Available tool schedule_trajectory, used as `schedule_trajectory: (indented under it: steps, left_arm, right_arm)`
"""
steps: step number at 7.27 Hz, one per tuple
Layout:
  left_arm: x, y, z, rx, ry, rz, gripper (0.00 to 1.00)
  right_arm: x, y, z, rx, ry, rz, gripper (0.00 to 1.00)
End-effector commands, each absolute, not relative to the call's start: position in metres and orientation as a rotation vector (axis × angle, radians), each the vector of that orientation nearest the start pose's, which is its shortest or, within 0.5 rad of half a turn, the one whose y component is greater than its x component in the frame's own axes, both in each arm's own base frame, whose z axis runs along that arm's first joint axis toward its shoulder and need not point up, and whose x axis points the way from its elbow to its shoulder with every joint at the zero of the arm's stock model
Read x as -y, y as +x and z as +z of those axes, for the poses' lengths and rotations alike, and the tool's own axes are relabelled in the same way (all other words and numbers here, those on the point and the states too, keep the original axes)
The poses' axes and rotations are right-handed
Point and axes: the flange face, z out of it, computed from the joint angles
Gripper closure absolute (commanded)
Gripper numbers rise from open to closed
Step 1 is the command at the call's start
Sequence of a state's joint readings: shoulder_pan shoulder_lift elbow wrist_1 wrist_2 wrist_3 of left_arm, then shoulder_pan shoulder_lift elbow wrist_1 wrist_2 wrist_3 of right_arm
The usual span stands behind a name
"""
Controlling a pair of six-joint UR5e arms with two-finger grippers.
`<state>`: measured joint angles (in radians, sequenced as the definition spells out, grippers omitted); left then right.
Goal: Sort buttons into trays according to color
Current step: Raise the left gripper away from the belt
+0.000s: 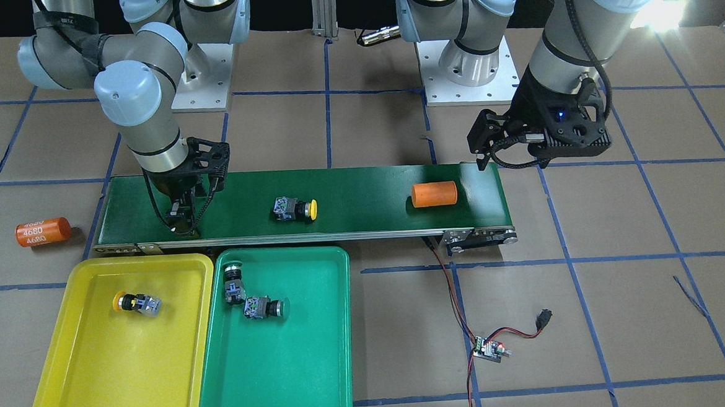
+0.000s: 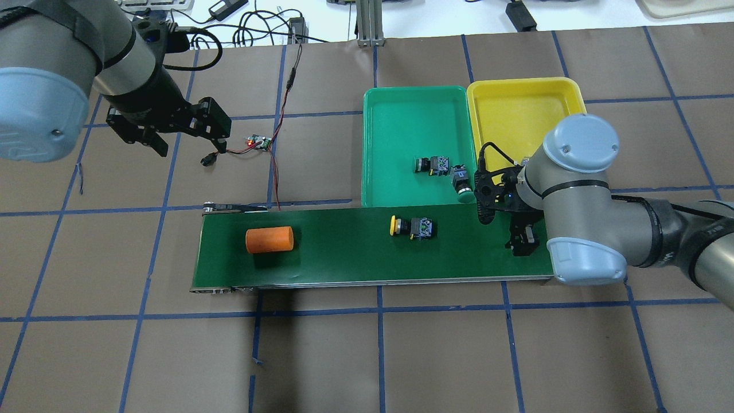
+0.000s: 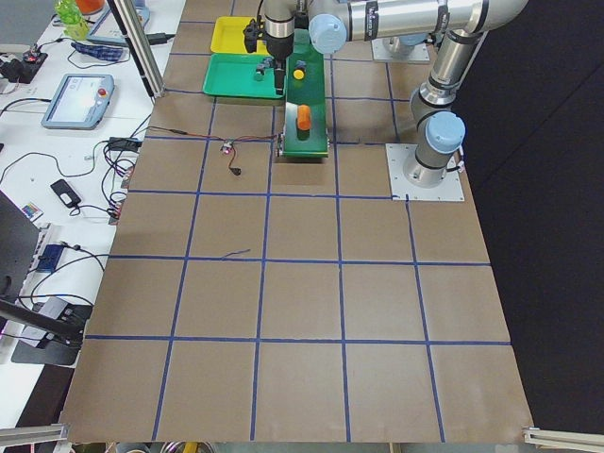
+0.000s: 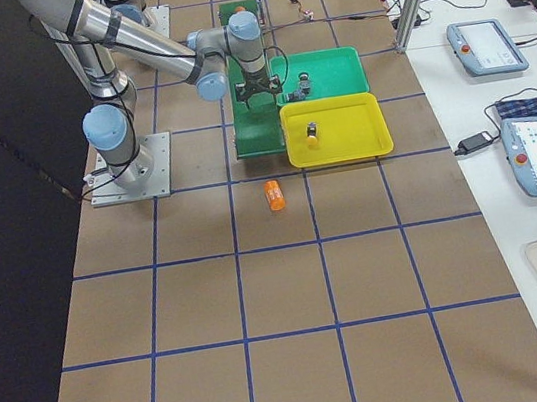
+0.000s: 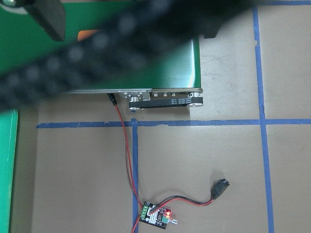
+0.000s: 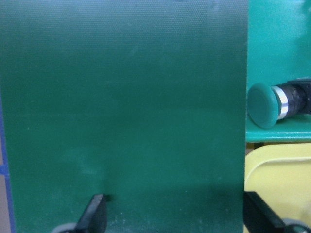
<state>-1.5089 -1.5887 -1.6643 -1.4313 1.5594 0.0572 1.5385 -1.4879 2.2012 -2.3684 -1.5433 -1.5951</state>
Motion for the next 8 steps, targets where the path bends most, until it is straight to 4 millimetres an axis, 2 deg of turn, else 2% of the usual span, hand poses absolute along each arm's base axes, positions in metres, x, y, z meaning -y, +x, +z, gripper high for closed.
schedule_trajectory:
  steps: [1, 3, 4, 6, 8]
  left_arm:
    - [0.51, -0.099, 0.453, -3.148, -0.017, -0.061, 0.0]
    - [0.505, -0.105, 0.449, -3.151, 0.041, -0.045, 0.0]
    - [0.504, -0.105, 0.451, -3.154, 0.042, -0.055, 0.0]
    - [0.508, -0.097, 0.463, -3.146, 0.15, -0.099, 0.0]
    - [0.508, -0.099, 0.464, -3.14, 0.133, -0.095, 0.0]
  right_arm:
    - [0.443, 0.122, 0.238, -2.256, -2.242, -0.122, 0.0]
    - [0.444, 0.122, 0.239, -2.252, -2.251, -0.121, 0.0]
    - [0.444, 0.122, 0.239, -2.252, -2.251, -0.12, 0.0]
    - [0.443, 0.121, 0.237, -2.248, -2.257, -0.115, 0.0]
    - [0.444, 0.121, 0.238, -2.247, -2.259, -0.117, 0.0]
